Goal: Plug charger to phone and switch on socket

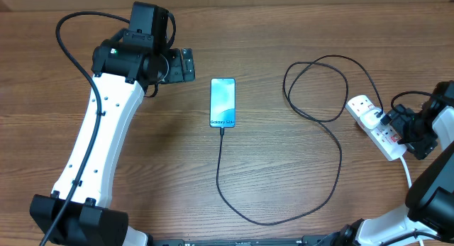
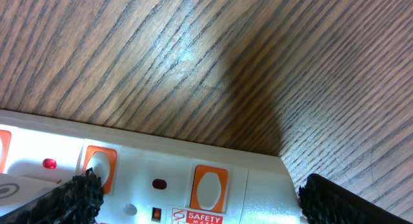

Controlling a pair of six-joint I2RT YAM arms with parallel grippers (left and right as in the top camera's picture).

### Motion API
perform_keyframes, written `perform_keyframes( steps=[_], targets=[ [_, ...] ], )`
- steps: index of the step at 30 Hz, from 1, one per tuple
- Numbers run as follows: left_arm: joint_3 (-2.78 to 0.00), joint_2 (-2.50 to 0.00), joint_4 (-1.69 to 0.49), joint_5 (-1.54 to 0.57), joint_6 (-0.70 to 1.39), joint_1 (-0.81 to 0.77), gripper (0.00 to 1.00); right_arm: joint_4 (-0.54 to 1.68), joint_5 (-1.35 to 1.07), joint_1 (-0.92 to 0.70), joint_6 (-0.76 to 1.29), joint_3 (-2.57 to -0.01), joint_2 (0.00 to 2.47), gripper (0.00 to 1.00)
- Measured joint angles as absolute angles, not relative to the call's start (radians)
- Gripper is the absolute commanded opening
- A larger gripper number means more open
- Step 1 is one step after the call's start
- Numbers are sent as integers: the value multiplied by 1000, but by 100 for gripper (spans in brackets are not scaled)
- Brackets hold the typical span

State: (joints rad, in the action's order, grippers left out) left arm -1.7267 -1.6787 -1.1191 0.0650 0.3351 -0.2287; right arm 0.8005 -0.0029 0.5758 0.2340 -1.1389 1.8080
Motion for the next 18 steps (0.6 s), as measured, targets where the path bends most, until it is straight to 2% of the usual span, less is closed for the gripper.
perform_keyframes(
  steps=[18],
  targets=[
    [-1727, -1679, -1119, 65, 335, -229, 100, 938, -22, 561, 236, -1152, 1757, 100]
  ],
)
